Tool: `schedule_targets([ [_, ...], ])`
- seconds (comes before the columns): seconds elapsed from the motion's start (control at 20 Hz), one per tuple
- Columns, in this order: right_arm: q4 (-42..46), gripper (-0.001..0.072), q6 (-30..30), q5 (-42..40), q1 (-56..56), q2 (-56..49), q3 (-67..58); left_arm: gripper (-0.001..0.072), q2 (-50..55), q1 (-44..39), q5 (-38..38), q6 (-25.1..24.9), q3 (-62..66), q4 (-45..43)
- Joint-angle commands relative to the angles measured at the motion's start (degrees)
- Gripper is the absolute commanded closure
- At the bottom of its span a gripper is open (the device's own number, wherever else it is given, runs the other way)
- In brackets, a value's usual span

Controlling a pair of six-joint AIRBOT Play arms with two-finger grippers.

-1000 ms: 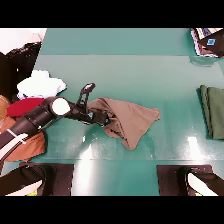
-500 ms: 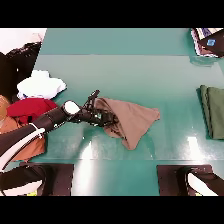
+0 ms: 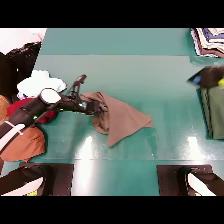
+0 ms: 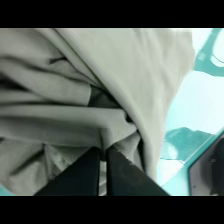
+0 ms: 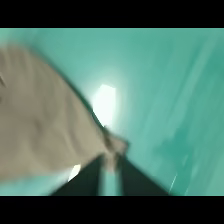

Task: Fold the shirts.

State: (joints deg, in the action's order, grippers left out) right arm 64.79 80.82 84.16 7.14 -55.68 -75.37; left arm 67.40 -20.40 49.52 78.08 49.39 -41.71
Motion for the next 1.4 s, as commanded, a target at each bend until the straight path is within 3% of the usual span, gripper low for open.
schedule_targets([
  [0.0, -8.63, 0.0139, 0.81, -3.50, 2.38, 1.66, 20.39, 0.0681, -2.21, 3.43, 5.11, -0.07, 0.37, -5.60],
  [0.15, -24.85, 0.0142, 0.74, -13.75, 9.38, -1.49, 37.22, 0.0681, -2.23, 3.41, 5.66, -0.07, 0.37, -5.95],
  [0.3, -33.90, 0.0164, -0.13, -25.00, 20.76, -6.16, 44.96, 0.0681, -2.23, 3.41, 6.14, -0.07, 0.37, -5.97],
  [0.5, -37.33, 0.0164, -0.11, -32.28, 30.95, -12.37, 44.22, 0.0681, -2.23, 3.41, 6.78, -0.07, 0.37, -5.97],
  [0.8, -38.32, 0.0165, -0.11, -36.06, 32.98, -18.91, 38.53, 0.0680, -2.23, 3.43, 7.98, -0.09, 0.37, -5.97],
  [0.85, -38.32, 0.0207, -0.11, -36.06, 32.98, -19.78, 37.77, 0.0681, -2.23, 3.43, 8.15, -0.09, 0.37, -5.99],
  [0.95, -38.25, 0.0400, -1.62, -36.39, 32.98, -21.16, 36.06, 0.0680, -2.23, 3.41, 8.33, -0.09, 0.37, -5.99],
  [1.05, -38.12, 0.0678, -5.11, -37.24, 32.92, -21.11, 34.60, 0.0681, -2.23, 3.43, 9.16, -0.09, 0.39, -6.25],
  [1.2, -34.56, 0.0696, -6.03, -36.50, 28.92, -17.00, 31.69, 0.0681, -2.36, 3.43, 15.15, -0.02, 3.17, -12.39],
  [1.35, -25.38, 0.0697, -2.60, -32.65, 19.12, -8.70, 27.10, 0.0681, -4.90, 3.43, 22.23, 3.10, 11.17, -25.79],
])
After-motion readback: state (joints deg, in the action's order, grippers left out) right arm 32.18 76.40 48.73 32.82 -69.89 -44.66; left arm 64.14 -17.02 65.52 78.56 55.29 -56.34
